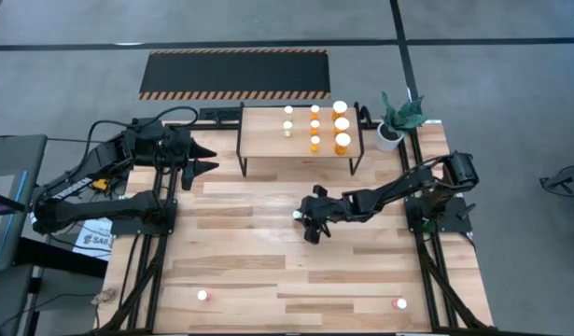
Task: Pick and place medicine bottles onto shelf by color
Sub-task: Put the yellow pill bottle on the shelf aligned with the other small yellow pill bottles
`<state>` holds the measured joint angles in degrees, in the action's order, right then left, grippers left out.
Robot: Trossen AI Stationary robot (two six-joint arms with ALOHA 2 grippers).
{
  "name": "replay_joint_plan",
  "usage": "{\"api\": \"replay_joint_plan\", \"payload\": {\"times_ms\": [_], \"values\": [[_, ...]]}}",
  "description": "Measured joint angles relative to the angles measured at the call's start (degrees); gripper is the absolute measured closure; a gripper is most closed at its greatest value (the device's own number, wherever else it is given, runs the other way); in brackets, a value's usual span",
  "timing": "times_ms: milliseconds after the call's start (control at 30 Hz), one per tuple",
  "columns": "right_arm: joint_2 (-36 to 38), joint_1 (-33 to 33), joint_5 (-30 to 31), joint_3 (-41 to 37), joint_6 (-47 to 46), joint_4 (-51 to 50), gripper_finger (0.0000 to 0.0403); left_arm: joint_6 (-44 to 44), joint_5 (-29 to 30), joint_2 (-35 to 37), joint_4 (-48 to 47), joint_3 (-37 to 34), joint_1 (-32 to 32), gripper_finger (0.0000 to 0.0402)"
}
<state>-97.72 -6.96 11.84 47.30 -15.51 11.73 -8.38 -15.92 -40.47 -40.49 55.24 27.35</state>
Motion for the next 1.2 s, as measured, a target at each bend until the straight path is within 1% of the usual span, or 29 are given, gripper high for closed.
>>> {"api": "replay_joint_plan", "payload": {"times_ms": [67, 167, 233, 400, 533, 600, 700, 800, 933, 1000, 1067, 1200], "values": [[0.8, 0.0, 0.0, 1.1, 0.0, -0.4, 0.0263, -0.3, 0.0, 0.0, 0.0, 0.0, 0.0, 0.0226], [3.5, 0.3, 0.0, 3.8, 0.0, -4.1, 0.0261, -0.3, -0.1, 0.0, -0.1, 0.0, 0.0, 0.0226], [5.7, 0.9, 0.0, 6.7, 0.2, -8.5, 0.0259, -0.3, -0.1, 0.0, 0.0, 0.0, 0.0, 0.0226], [9.2, 4.6, 0.0, 17.2, 2.0, -24.2, 0.0258, 0.4, -0.2, 0.0, 0.1, 0.0, 0.0, 0.0226], [8.6, 8.7, 0.0, 26.0, 4.4, -31.6, 0.0258, 1.0, -0.2, 0.0, 0.1, 0.0, 0.0, 0.0226], [7.6, 11.1, 0.0, 29.3, 5.4, -31.6, 0.0258, 1.5, -0.2, 0.0, 0.1, 0.0, 0.0, 0.0226], [7.4, 14.7, 0.0, 31.7, 6.5, -32.4, 0.0261, 1.7, -0.2, 0.0, 0.5, 0.0, 0.0, 0.0226], [7.5, 18.5, -0.2, 32.0, 6.4, -32.4, 0.0263, 1.7, -0.2, 0.0, 0.5, 0.0, 0.0, 0.0226], [7.3, 22.3, -2.7, 31.9, 6.4, -32.5, 0.0261, 1.7, -0.2, 0.0, 0.4, 0.0, 0.0, 0.0226], [6.1, 23.1, -3.2, 32.1, 6.4, -31.5, 0.0261, 1.7, -0.2, 0.0, 0.5, 0.0, 0.0, 0.0226], [4.7, 23.7, -4.4, 31.8, 6.3, -32.5, 0.0261, 1.7, -0.2, 0.0, 0.5, 0.0, 0.0, 0.0226], [2.7, 24.0, -4.6, 31.8, 5.7, -31.4, 0.0261, 1.9, -0.2, 0.0, 0.5, 0.0, 0.0, 0.0226]]}}
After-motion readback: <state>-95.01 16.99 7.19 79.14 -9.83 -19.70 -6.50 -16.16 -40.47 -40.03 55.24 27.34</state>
